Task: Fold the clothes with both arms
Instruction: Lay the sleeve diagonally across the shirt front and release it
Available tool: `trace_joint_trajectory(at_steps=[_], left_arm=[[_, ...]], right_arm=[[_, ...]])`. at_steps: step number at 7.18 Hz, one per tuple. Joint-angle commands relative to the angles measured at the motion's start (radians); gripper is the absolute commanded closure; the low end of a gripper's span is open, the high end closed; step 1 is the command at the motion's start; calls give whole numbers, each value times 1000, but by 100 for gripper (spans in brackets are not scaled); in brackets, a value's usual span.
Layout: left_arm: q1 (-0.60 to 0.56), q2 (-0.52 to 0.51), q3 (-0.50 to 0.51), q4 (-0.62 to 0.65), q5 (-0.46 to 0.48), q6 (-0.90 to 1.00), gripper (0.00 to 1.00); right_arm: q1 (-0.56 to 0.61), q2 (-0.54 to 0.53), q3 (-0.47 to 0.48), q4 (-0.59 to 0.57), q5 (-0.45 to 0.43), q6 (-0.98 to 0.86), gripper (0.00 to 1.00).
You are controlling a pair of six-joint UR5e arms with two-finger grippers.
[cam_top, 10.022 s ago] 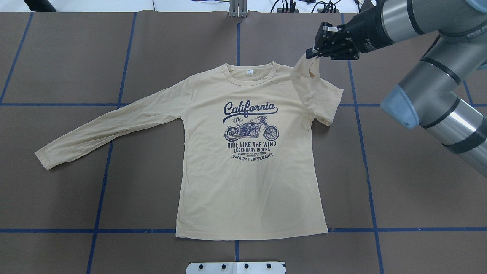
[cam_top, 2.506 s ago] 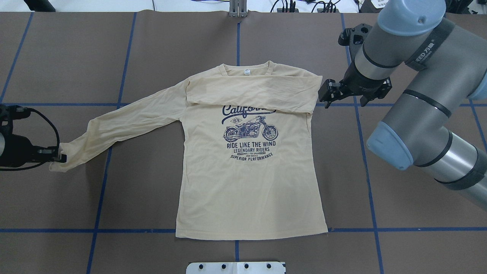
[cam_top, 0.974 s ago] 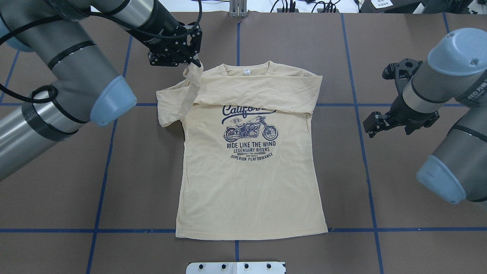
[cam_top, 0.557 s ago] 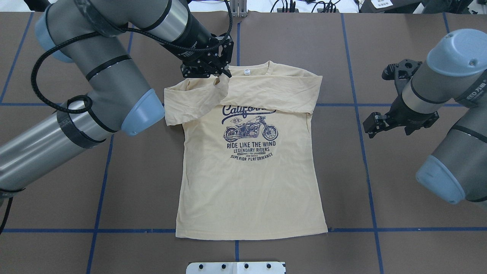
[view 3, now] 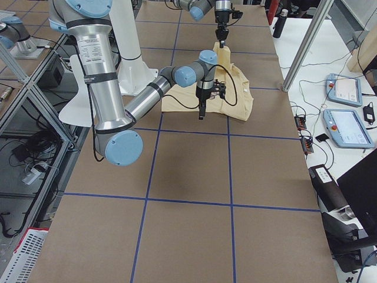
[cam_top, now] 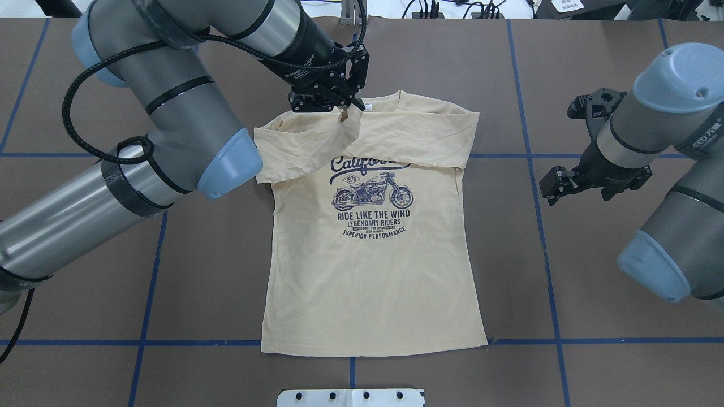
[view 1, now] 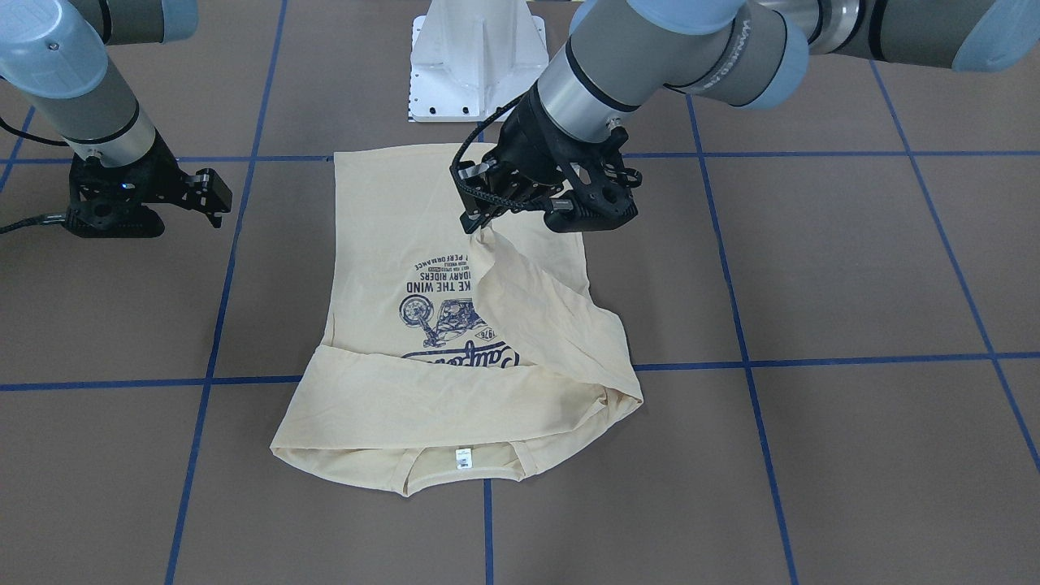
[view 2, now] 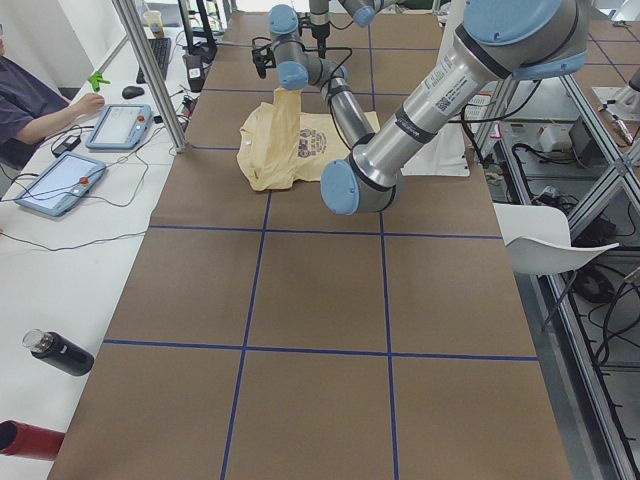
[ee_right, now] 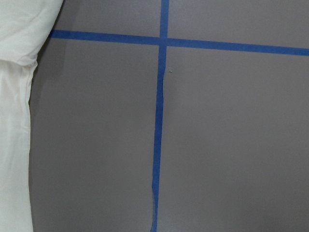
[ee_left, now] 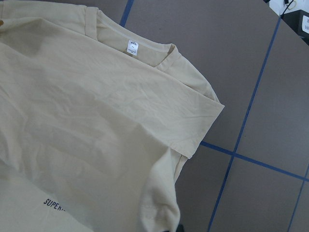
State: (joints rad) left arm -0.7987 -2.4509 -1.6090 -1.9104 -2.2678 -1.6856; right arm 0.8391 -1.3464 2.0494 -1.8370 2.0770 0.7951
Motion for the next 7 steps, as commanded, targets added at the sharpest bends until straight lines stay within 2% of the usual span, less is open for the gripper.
trace_joint_trajectory(at_steps=[1,3,4,6,7], left_arm=[[32,-5,49,-44,7,-17,100],[61,-10,153,-174,57,-65,100],[70,-19,187,-192,62,-65,100],[123,-62,309,-280,135,-72,100],[166,-69,332,-298,172,-74,100]], right_arm=[[-2,3,-6,1,-2,0,0],[-2,6,-9,1,-2,0,0],[-3,7,-11,1,-2,1,0],[-3,12,-20,1,-2,1,0],[-5,15,-34,1,-3,0,0]])
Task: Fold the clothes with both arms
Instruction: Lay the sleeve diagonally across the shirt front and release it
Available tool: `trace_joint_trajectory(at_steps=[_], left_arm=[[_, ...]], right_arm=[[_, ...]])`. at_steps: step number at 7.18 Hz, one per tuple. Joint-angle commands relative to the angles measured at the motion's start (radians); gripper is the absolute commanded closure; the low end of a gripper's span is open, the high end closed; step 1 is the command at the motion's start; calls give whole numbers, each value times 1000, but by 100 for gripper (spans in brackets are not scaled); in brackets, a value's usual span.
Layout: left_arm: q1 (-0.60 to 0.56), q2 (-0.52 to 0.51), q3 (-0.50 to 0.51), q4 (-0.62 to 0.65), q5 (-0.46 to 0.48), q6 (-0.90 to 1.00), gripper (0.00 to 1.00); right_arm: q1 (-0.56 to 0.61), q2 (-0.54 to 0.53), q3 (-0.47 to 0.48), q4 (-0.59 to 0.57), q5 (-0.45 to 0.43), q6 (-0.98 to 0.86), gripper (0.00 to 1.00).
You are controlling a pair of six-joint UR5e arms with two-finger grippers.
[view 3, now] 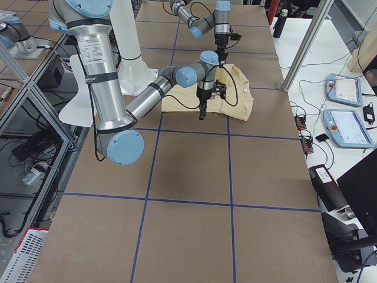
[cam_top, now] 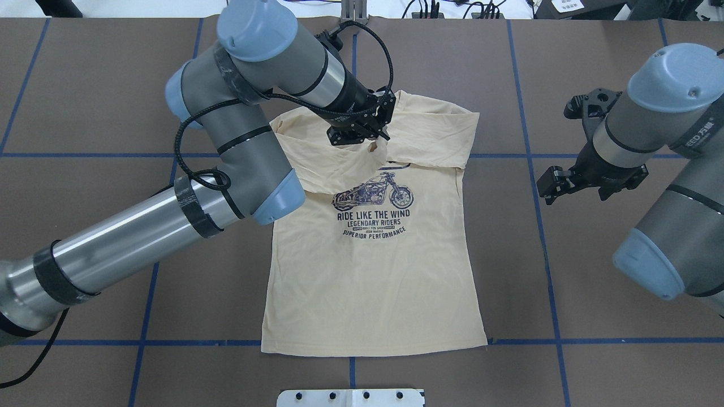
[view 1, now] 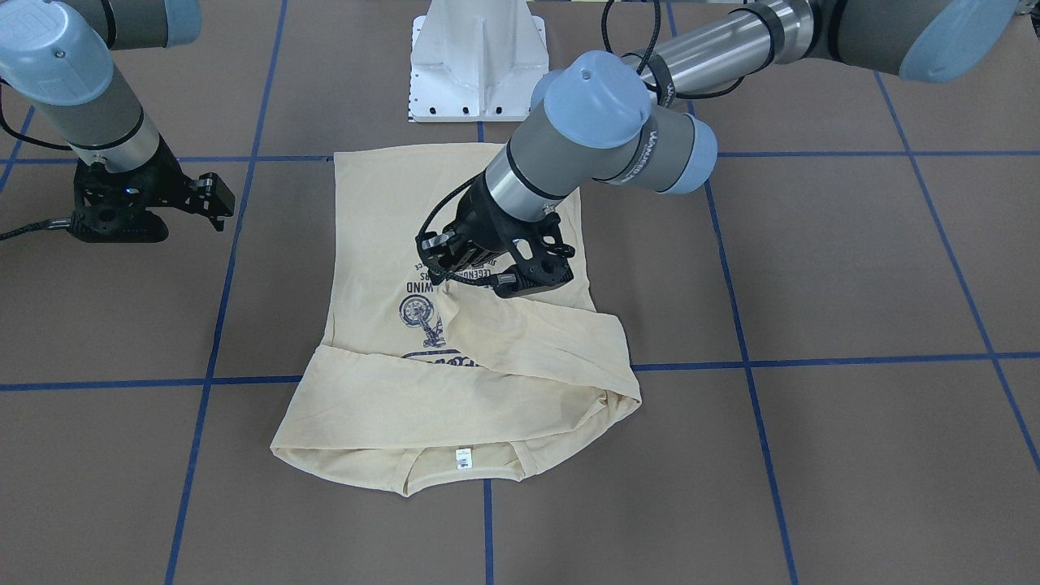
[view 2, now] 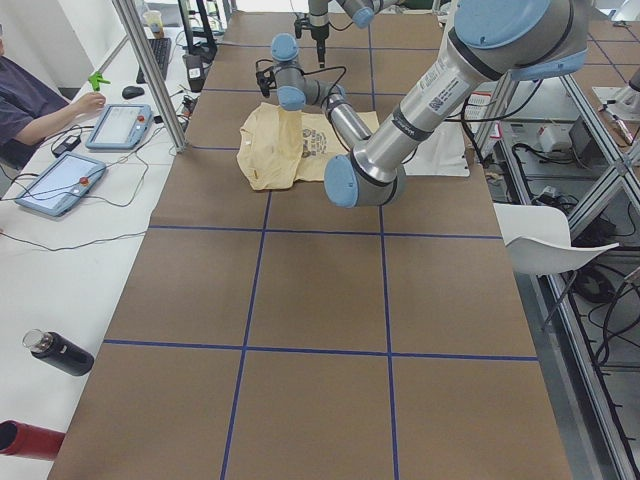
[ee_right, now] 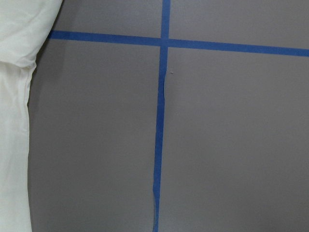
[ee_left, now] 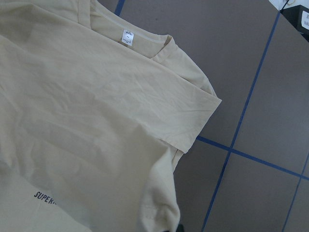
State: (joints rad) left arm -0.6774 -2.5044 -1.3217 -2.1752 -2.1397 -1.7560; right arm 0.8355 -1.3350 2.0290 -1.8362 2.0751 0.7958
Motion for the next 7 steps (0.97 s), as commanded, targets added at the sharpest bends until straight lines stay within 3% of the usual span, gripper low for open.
trace_joint_trajectory(at_steps=[1,3,5,7], left_arm=[[80,-17,47,-37,75,-3,100],[114,-20,71,-84,130,-2,100],[119,-62,179,-232,158,1,1],[130,-65,173,-346,198,4,0]], right_arm=[[-1,4,-18,18,-1,0,0],[-1,4,-21,21,2,3,0],[-3,11,-21,21,3,8,0],[-3,22,-21,21,3,11,0]])
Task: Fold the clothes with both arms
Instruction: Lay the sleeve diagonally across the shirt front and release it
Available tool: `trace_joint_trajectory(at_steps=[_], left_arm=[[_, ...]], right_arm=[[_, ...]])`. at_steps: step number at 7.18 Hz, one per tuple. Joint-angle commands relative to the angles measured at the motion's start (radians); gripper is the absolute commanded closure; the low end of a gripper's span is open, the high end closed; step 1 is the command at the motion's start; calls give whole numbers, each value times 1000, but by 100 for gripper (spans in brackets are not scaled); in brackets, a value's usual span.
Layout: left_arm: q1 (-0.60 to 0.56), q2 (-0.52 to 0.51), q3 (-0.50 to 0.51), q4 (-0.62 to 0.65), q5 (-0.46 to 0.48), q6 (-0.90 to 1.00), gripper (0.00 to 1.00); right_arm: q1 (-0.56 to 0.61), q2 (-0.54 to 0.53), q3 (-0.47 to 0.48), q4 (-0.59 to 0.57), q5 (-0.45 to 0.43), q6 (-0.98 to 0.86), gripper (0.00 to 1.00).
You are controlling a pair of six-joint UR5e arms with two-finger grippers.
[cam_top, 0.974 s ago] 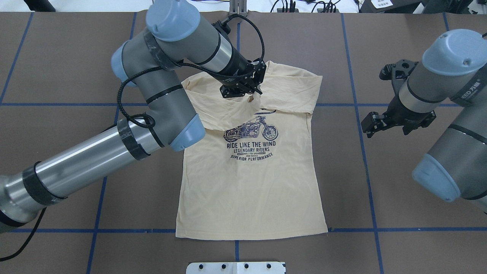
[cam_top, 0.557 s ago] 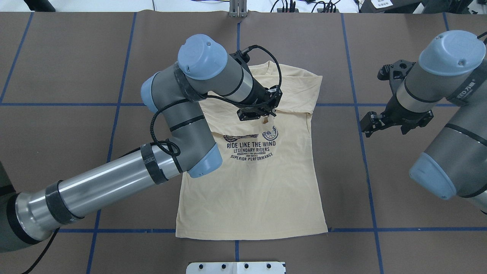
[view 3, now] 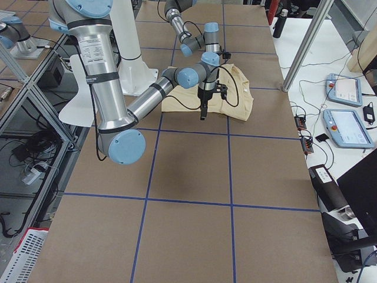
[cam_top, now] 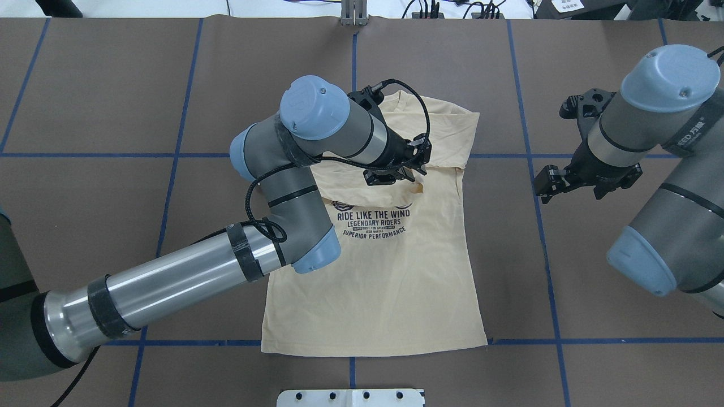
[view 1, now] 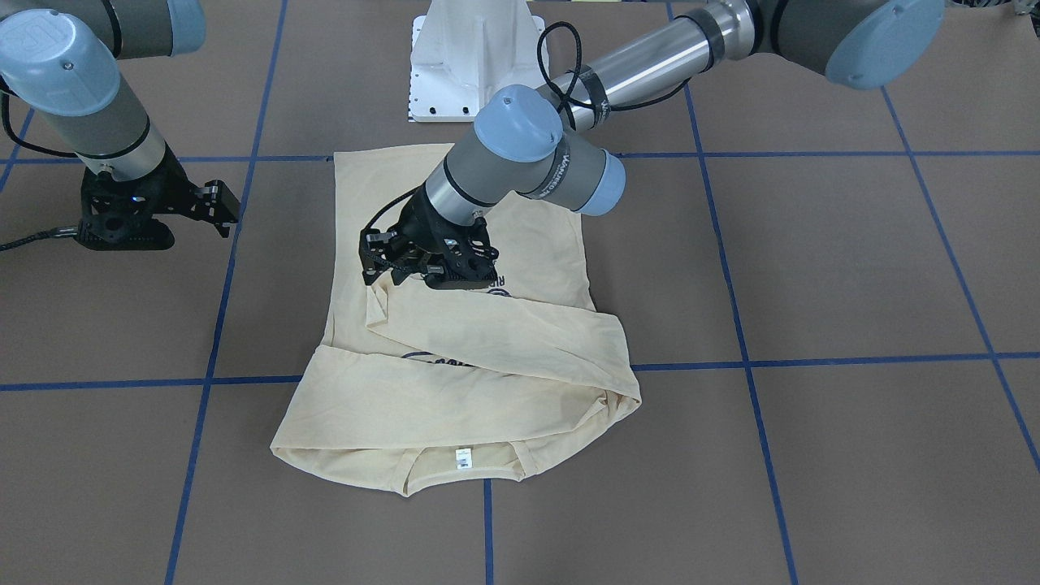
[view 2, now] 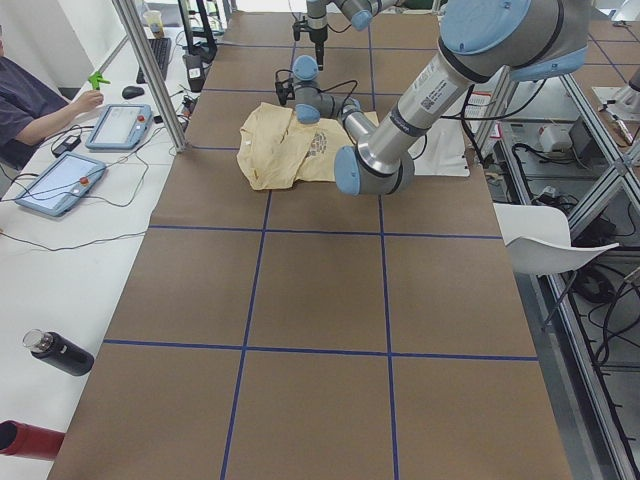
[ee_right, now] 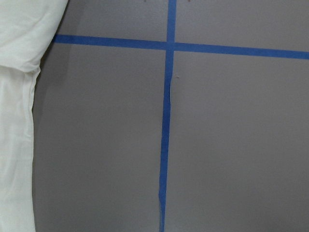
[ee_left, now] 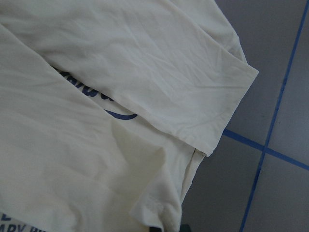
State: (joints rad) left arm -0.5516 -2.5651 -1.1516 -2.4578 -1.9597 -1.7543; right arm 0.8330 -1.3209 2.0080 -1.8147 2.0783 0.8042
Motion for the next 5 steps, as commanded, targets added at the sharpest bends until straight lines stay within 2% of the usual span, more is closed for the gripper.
trace_joint_trajectory(at_steps=[1,2,3,5], left_arm=[[4,2,0,-63,16,7,0],[2,14,-8,-53,10,12,0],[1,72,-75,-47,10,12,0],[-4,225,-312,114,-33,18,0]], right_arm=[[0,17,0,0,0,7,0],[-5,17,0,3,0,9,0],[-18,16,-3,70,15,18,0],[-113,15,-15,264,11,215,0]])
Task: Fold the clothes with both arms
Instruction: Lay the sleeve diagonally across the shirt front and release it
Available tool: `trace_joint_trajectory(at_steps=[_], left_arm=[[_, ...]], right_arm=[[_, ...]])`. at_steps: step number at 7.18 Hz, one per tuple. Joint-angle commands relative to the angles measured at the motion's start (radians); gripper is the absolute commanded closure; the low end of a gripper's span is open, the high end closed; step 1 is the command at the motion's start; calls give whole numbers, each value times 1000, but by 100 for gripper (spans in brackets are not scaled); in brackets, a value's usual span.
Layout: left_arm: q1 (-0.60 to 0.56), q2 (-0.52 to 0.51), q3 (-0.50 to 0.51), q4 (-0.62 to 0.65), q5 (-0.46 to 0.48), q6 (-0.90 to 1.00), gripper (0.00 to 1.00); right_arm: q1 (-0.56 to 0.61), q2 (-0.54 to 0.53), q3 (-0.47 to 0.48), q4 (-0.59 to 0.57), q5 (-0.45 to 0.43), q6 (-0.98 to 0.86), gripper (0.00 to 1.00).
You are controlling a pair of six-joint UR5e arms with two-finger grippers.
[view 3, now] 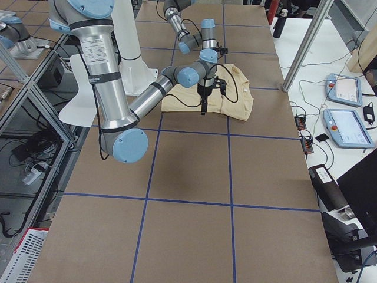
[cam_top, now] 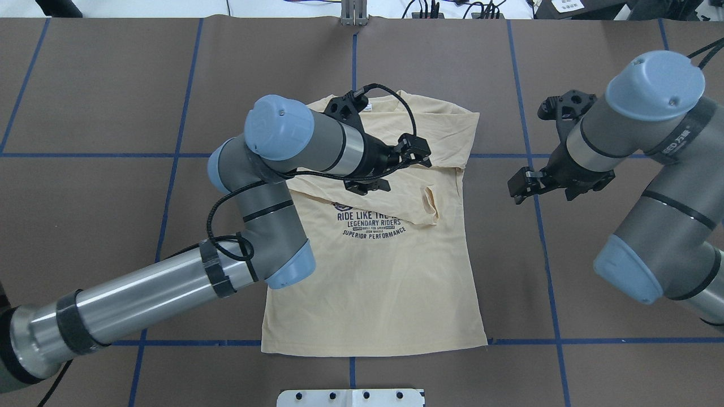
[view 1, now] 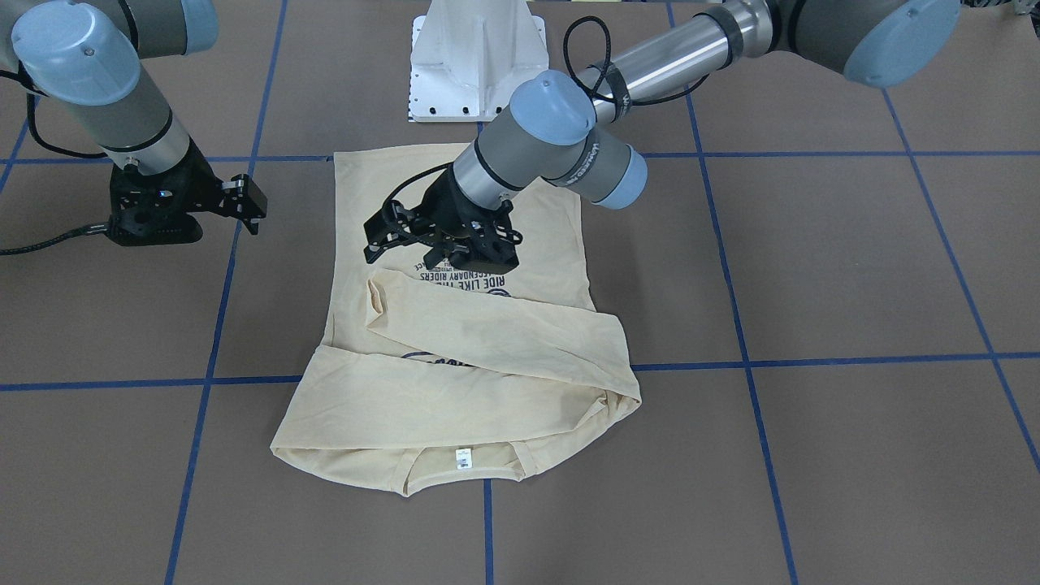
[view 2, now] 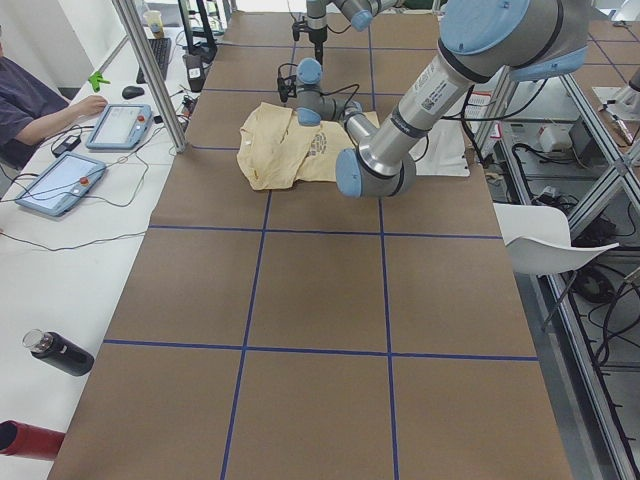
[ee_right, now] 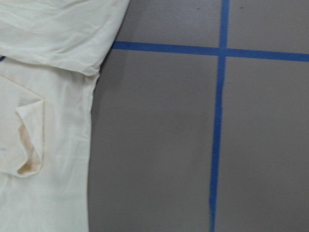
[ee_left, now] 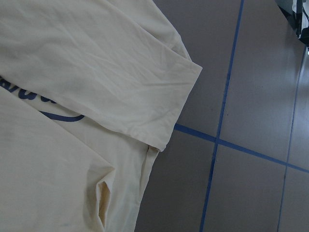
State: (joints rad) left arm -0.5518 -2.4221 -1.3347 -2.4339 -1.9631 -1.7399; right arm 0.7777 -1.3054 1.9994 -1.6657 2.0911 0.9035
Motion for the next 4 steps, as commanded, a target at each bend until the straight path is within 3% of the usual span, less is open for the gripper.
trace_joint_trajectory(at_steps=[1,2,4], left_arm=[[-6,144,-229,187,-31,3,0],[-7,209,-324,266,-31,29,0],[-10,305,-487,427,-19,121,0]], right_arm=[[-95,-8,-2,162,-6,186,0],[-142,-6,5,187,-9,268,0],[-288,-27,7,274,-106,430,0]])
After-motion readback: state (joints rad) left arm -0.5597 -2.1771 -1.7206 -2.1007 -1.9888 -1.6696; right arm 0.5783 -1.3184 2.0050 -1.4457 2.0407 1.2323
